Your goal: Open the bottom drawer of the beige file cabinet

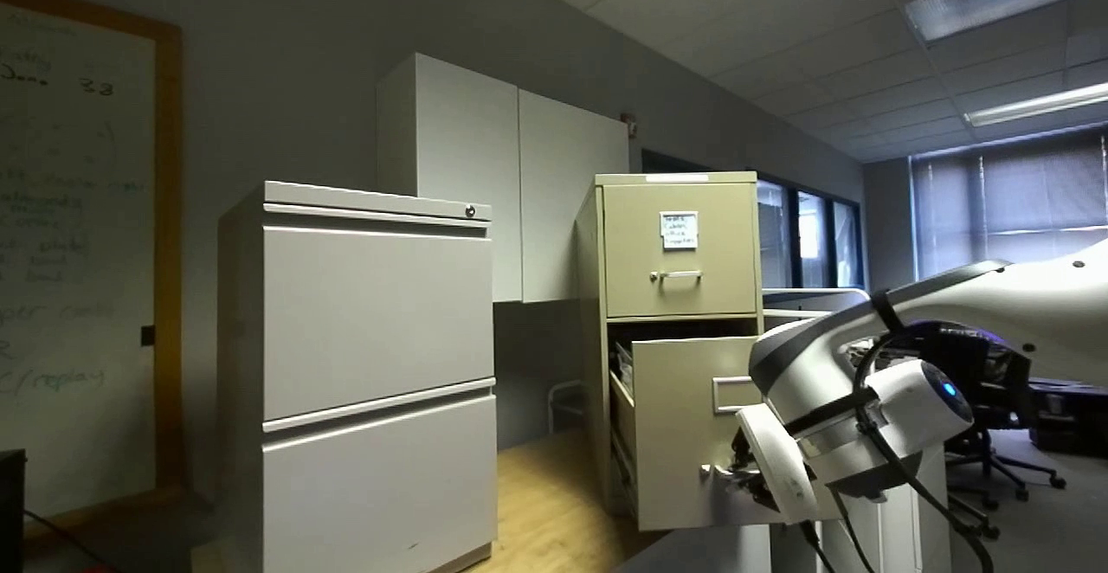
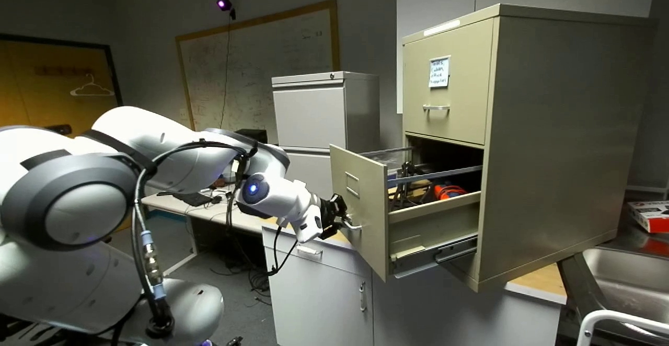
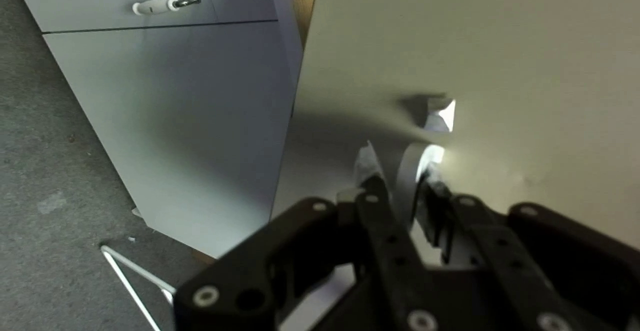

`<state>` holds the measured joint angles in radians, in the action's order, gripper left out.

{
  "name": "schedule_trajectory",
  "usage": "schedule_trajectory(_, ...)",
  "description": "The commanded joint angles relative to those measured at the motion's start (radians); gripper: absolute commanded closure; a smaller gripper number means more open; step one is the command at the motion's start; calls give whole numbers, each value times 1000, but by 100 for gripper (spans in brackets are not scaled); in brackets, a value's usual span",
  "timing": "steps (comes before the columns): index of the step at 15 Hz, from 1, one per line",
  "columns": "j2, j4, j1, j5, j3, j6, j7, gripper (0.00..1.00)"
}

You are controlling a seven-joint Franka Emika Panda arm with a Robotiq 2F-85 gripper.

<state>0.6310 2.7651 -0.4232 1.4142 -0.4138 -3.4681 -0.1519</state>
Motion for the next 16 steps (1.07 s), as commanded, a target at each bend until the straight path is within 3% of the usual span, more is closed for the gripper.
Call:
schedule_trajectory(1,46,8,-99,199,10,46,202,50)
schedule_trajectory(2,57,10,-94,231,28,12,247,42)
schedule_trajectory(4,81,48,7,288,130,-10,302,28)
schedule_trajectory(5,58,9,25,362,153,-13,376,18)
schedule_trajectory(8,33,14,214,549,352,-12,434,1)
schedule_trajectory(16,160,13,760,1095,990,5,576,0)
